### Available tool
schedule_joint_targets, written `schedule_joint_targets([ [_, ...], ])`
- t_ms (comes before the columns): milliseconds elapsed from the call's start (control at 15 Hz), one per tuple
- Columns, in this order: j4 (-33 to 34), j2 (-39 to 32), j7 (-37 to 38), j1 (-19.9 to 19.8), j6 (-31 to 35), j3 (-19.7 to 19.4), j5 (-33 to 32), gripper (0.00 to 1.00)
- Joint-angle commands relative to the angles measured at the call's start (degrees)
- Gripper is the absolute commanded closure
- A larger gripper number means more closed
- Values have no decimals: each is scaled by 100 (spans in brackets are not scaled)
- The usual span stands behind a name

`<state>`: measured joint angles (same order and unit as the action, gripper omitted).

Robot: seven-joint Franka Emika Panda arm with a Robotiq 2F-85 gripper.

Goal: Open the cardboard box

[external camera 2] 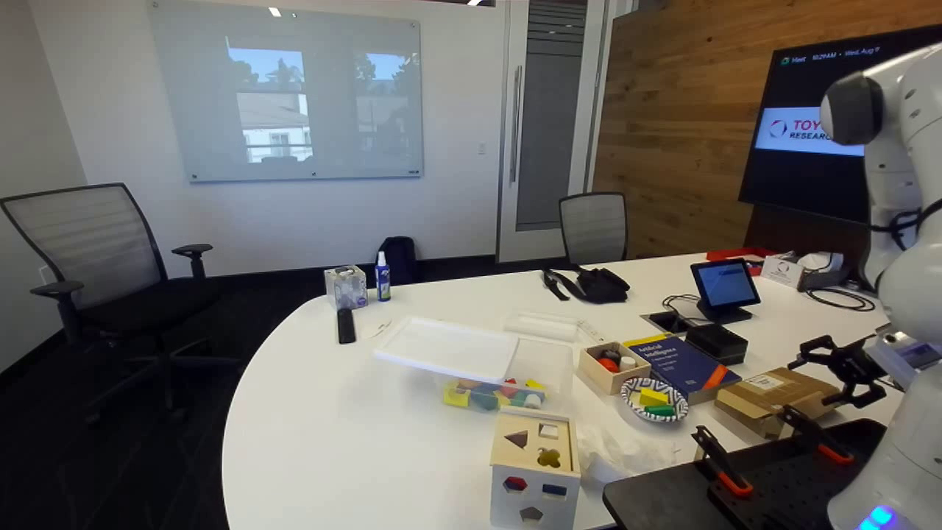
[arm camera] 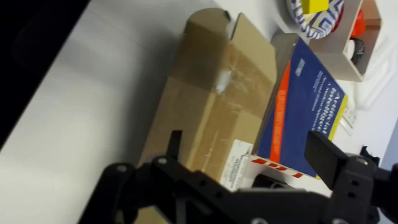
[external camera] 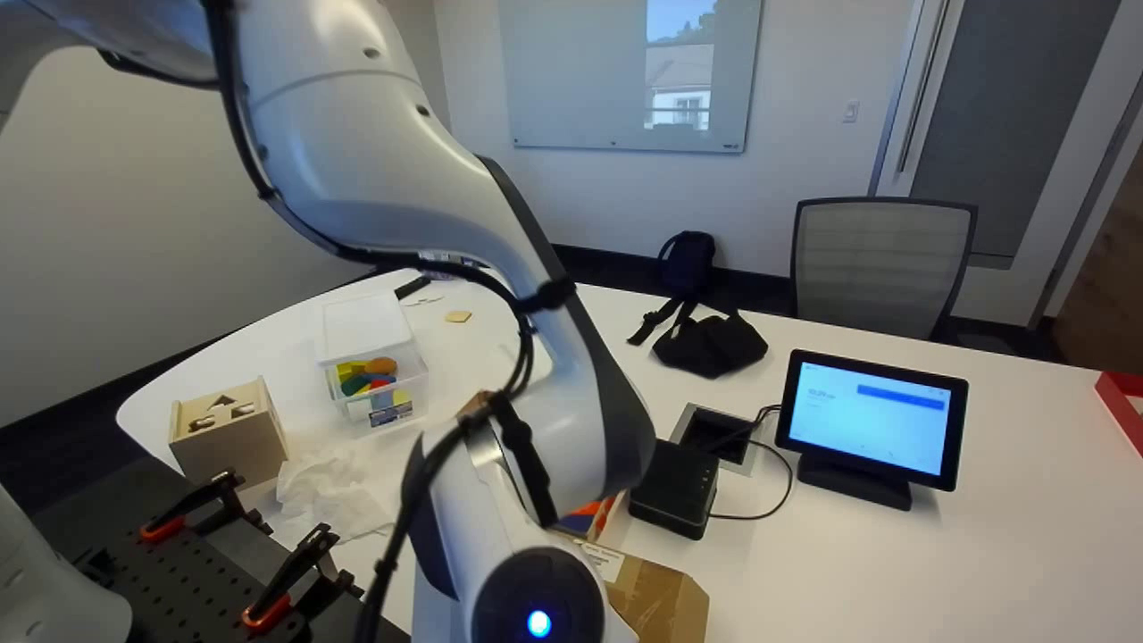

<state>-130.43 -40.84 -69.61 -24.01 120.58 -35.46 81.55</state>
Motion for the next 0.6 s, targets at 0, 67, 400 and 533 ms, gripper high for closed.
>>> schedule_joint_targets([
  [0,1388,-1292,122,-879,116,588,51,0],
  [67,1663,-1510,152,-1035,197,683,26,0],
  [400,2463,-1964,111,-1494,437,1051,4,0],
  [533,2527,-1893,56,-1531,501,1136,13,0],
])
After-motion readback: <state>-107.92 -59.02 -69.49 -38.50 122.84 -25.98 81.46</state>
